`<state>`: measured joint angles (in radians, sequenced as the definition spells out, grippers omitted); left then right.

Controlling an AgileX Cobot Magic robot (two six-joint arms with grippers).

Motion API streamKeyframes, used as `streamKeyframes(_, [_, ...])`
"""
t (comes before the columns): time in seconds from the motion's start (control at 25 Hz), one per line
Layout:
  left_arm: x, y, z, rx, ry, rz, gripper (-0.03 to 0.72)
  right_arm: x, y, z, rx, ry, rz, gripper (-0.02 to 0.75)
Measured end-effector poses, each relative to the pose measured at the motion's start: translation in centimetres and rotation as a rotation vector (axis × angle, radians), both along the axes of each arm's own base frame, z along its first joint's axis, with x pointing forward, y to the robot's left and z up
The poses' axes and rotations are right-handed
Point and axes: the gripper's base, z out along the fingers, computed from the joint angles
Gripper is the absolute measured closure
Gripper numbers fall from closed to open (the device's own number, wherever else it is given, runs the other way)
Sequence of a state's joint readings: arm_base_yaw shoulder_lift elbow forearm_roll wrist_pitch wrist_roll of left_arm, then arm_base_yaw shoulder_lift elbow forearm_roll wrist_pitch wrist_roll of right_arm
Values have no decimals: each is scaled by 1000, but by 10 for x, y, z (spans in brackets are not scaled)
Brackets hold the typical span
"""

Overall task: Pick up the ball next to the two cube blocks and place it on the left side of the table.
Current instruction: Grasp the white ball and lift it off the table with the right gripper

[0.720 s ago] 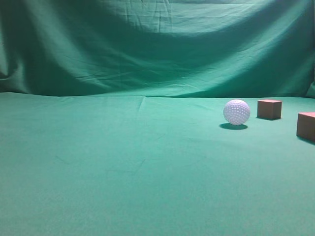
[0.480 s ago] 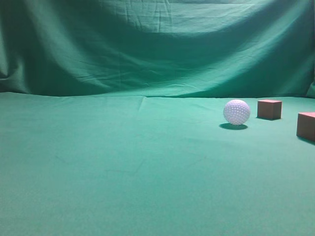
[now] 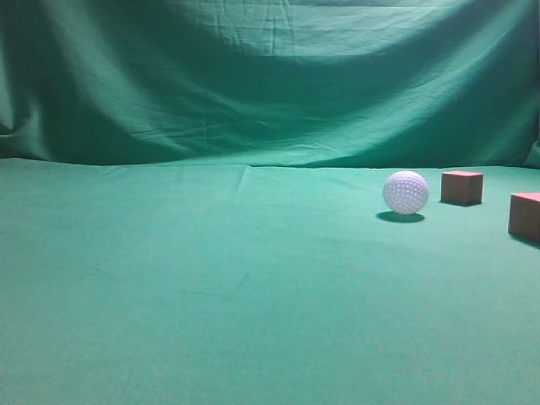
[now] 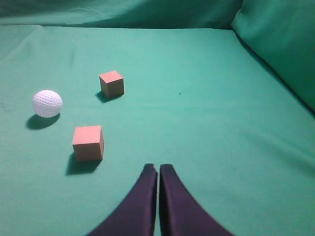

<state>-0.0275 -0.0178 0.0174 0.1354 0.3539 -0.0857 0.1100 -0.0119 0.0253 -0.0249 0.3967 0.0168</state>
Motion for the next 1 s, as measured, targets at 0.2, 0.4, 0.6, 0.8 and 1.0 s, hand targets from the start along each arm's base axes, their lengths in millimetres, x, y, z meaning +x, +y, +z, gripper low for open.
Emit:
streamKeyframes(0.2, [0,0,0,0,0,0,688,0,0,0,-31,-5,5,738])
streamKeyframes(0.4, [0,0,0,0,0,0,688,4,1,14,-13,-167,10,738])
streamKeyframes(0.6, [0,0,0,0,0,0,688,3,1,47,121,-524,8,738])
streamKeyframes(0.8, [0,0,0,0,0,0,688,1,1,72,248,-502,-1,738])
streamKeyframes(1.0, [0,0,0,0,0,0,688,17,2,111,285,-157,-56,738])
